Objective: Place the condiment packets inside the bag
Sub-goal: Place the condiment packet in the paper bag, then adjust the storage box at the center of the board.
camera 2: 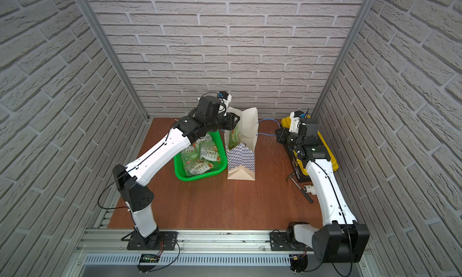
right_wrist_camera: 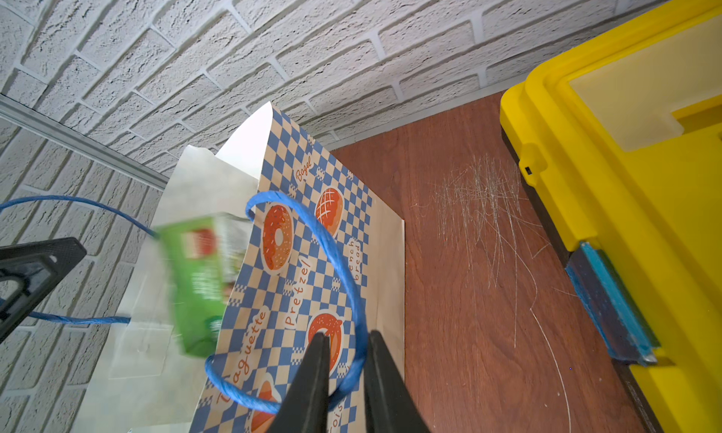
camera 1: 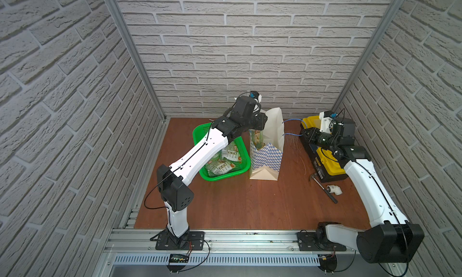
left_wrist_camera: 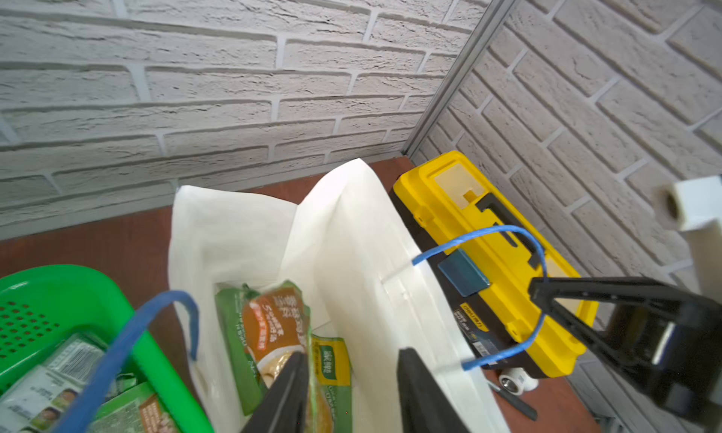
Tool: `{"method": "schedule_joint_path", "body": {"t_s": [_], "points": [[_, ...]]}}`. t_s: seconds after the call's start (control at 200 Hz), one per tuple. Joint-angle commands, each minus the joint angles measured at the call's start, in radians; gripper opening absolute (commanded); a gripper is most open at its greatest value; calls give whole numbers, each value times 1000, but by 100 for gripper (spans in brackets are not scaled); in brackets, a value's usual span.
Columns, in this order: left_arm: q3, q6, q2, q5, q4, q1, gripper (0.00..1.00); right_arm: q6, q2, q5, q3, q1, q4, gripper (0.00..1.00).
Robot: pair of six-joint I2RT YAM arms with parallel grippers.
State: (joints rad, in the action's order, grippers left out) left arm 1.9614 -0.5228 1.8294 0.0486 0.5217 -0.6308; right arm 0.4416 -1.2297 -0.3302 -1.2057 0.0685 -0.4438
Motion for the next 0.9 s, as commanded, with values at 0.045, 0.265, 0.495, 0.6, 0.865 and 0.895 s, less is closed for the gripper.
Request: {"method": "schedule_joint_path", "body": {"t_s": [0.045,0.265,0.495,0.6,0.865,0.895], "points": [[-17,-9,-93,25,-24,-26,61,9,18,-17,15,3,48,21],[-184,-6,-260,6,-87,-45,68,11,15,-21,18,4,50,21],[-488,-4,-504,-95,-167,-45,68,17,21,-33,24,3,58,21],[-622,-14,-603,-163,-170,-38,69,23,24,-42,30,3,66,21],[-897,-93,-761,-201,-132,55,70,38,18,-64,49,4,68,21],[-922,-102,-770,-202,-122,69,70,36,19,-63,49,3,64,21]]}}
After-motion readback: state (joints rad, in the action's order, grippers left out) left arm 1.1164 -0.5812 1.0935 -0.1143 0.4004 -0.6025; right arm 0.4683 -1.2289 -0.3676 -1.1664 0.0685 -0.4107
